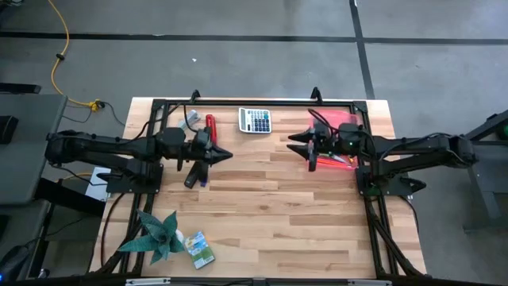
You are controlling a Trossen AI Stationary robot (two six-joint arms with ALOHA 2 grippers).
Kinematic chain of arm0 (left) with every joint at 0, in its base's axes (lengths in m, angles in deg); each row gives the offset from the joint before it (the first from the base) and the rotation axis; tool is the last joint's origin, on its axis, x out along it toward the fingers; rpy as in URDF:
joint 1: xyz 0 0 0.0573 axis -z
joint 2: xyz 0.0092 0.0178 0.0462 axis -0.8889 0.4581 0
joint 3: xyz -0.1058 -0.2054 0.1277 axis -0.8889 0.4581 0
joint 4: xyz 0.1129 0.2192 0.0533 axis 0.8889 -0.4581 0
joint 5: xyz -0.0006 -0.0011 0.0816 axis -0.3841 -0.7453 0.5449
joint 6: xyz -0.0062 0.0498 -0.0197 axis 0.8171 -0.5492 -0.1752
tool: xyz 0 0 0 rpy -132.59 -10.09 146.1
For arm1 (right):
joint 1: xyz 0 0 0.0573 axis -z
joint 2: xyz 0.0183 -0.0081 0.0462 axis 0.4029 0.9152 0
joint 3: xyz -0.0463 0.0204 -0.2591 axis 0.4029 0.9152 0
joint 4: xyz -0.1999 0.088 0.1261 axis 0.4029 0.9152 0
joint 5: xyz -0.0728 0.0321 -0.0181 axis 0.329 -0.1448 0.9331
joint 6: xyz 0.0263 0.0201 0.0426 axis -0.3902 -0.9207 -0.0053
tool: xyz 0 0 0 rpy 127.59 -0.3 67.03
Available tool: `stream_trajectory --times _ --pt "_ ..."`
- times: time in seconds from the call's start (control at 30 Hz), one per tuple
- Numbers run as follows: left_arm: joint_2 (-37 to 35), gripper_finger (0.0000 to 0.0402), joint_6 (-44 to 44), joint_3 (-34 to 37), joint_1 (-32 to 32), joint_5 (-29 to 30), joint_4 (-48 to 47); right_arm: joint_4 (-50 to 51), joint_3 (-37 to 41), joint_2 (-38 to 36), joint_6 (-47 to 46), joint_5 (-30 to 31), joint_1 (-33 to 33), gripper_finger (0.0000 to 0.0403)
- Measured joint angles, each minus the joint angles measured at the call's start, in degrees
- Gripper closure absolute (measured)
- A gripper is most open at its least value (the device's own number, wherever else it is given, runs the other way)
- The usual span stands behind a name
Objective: Pack school essentials
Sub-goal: Put the blue eraser into the pink supply box
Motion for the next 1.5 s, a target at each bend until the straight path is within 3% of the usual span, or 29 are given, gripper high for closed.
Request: stream_trajectory --times 0.33,0.57,0.8,0.9,1.03,1.27,1.5 --pt "0.9 0.0399 -1.6 -3.0 2.1 6.2 -1.2 -0.1 0.0 0.0 1.1 0.0 -1.1 0.0247" --pt "0.9 0.0361 1.4 -3.2 2.1 8.5 -5.2 0.4 0.0 0.0 1.8 0.0 -1.1 0.0247" --pt "2.9 0.028 8.4 -11.4 3.5 11.1 -33.1 0.4 0.0 0.0 2.3 0.0 -1.1 0.0247" --pt "5.5 0.0245 17.2 -13.7 5.3 14.3 -45.6 0.7 0.0 0.0 2.4 0.0 -1.1 0.0247" --pt "11.6 0.0218 29.1 -13.8 8.1 13.7 -55.1 1.2 0.0 0.0 2.4 0.0 -1.1 0.0247" --pt "25.1 0.0221 43.4 -13.9 11.6 8.7 -57.7 2.4 0.0 0.0 2.3 0.0 -1.1 0.0247" --pt "31.5 0.0272 48.3 -16.4 14.7 12.0 -57.5 3.1 0.0 0.0 2.1 0.0 -1.1 0.0247"
